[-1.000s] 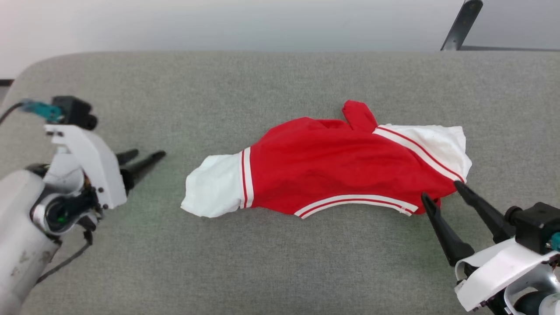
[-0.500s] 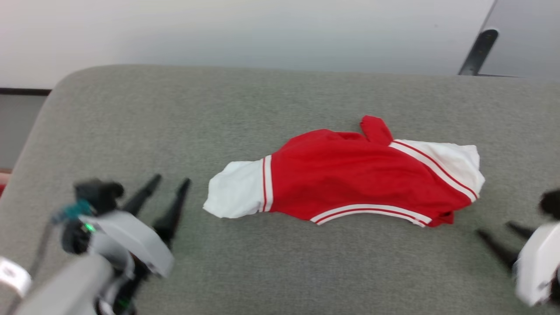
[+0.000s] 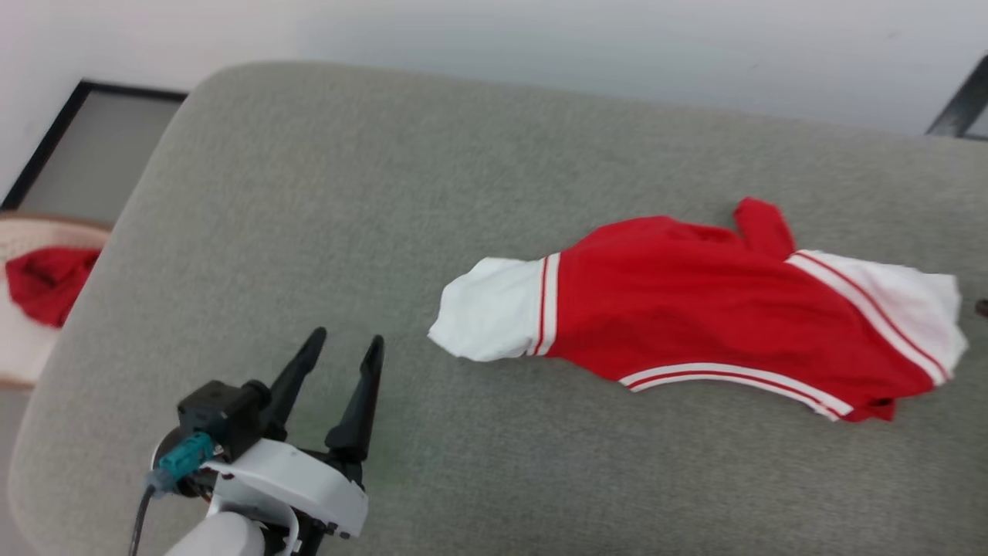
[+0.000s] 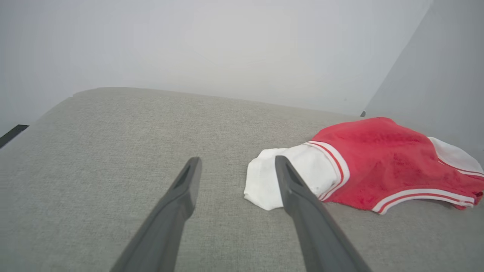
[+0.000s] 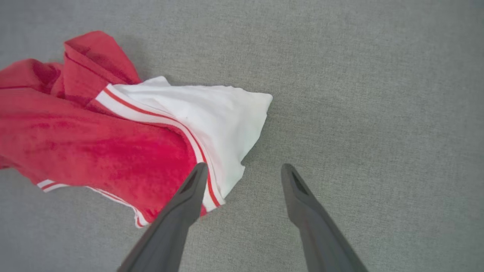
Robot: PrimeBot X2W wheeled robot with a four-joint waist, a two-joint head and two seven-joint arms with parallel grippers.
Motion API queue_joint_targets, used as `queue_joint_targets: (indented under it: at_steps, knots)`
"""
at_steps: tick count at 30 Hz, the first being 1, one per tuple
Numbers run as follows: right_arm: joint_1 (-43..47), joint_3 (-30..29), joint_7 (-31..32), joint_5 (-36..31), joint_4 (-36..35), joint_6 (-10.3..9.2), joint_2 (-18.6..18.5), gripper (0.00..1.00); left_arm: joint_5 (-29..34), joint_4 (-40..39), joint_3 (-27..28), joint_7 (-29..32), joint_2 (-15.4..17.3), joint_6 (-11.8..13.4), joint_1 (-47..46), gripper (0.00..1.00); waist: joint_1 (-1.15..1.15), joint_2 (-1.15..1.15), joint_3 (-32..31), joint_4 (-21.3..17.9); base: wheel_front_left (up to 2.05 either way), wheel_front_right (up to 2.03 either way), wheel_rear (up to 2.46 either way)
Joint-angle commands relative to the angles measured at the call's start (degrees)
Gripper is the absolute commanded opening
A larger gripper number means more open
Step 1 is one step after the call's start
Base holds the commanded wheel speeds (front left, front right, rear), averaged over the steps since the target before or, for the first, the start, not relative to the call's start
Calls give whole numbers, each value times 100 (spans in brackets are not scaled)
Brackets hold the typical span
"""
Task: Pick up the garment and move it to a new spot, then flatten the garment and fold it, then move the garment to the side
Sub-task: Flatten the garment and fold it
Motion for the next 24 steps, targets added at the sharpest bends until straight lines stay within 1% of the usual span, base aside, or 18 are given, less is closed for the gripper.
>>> queue_joint_targets:
  at_steps: [1, 4, 8, 13, 23, 24]
  knots:
    - [-144, -18, 68, -116, 163, 0, 86, 100, 111, -26, 82, 0, -54, -61, 36, 100, 0, 0, 331, 287, 0, 0, 0]
    - [-441, -95, 160, -376, 511, 0, 185, 100, 257, -46, 248, -1, -164, -168, 90, 100, 0, 0, 460, 369, 0, 0, 0]
    - [-523, -275, 231, -690, 842, 0, 307, 100, 397, -58, 431, -1, -267, -265, 122, 100, 0, 0, 563, 409, 0, 0, 0]
    - [-419, -288, 290, -816, 970, 0, 404, 100, 500, -78, 633, -1, -321, -343, 211, 100, 0, 0, 677, 362, 0, 0, 0]
    - [-432, -299, -46, -997, 1285, -1, 588, 100, 620, -130, 772, -2, -383, -453, 183, 100, 0, 0, 852, 372, 0, 0, 0]
    - [-452, -303, -63, -1006, 1325, -1, 589, 69, 618, -119, 767, -1, -383, -460, 195, 100, 0, 0, 860, 376, 0, 0, 0]
